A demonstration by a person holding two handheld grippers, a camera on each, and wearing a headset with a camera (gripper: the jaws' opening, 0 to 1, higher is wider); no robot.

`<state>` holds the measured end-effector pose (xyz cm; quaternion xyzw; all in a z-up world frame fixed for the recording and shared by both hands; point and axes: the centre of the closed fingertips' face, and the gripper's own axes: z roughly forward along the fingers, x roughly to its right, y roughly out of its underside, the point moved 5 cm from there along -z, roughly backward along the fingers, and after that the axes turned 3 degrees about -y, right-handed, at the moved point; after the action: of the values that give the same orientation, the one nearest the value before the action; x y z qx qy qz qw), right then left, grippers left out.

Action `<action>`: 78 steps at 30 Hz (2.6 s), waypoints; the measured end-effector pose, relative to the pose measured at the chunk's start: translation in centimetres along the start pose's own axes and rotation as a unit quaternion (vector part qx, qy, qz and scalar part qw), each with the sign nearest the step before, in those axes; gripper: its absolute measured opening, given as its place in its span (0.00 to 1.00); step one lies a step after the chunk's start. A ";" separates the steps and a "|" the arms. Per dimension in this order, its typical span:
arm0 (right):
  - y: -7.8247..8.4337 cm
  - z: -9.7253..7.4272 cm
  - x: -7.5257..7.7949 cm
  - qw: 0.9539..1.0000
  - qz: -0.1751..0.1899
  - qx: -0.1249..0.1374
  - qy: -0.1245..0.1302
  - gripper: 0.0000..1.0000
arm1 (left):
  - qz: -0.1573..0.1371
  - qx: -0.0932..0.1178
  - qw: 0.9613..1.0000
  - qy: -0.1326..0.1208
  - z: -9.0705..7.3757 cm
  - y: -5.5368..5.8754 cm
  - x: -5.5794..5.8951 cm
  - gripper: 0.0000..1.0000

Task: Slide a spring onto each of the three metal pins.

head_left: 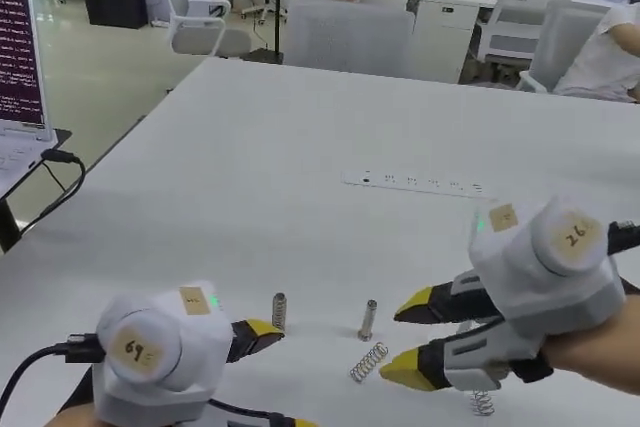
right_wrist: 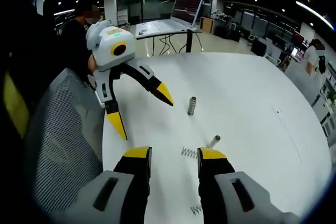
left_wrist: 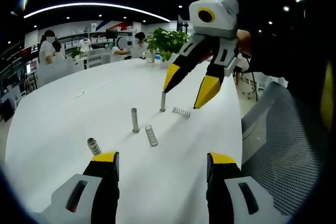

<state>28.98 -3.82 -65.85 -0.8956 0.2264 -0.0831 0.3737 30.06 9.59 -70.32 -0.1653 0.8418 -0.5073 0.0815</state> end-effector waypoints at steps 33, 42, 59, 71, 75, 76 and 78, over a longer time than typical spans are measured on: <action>9.5 -6.0 -0.2 0.977 0.156 0.101 0.104 0.50 | 0.021 -0.023 0.999 0.032 2.8 -0.3 1.2 0.61; 11.6 -6.7 -1.0 0.968 0.190 0.110 0.123 0.57 | 0.013 -0.026 0.999 0.028 3.9 0.0 1.1 0.57; 11.6 -7.2 -1.1 0.962 0.202 0.120 0.137 0.65 | 0.005 -0.038 0.999 -0.008 6.7 0.2 -0.1 0.46; 11.9 -7.2 -1.2 0.962 0.207 0.121 0.133 0.71 | 0.017 -0.056 0.998 -0.023 8.6 0.6 -0.4 0.32; 12.2 -7.3 -1.0 0.963 0.205 0.116 0.132 0.72 | 0.009 -0.060 0.998 -0.030 8.9 0.8 -0.8 0.27; 12.2 -7.3 -1.0 0.963 0.205 0.116 0.132 0.71 | 0.009 -0.061 0.998 -0.032 8.9 0.8 -0.8 0.26; 12.2 -7.3 -1.0 0.963 0.204 0.116 0.131 0.72 | 0.006 -0.062 0.997 -0.036 9.0 0.9 -1.0 0.24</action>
<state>21.62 -15.54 -69.32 -0.7620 0.4406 -0.1475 0.4512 33.60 2.89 -75.36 -0.1832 0.8693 -0.4470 0.1043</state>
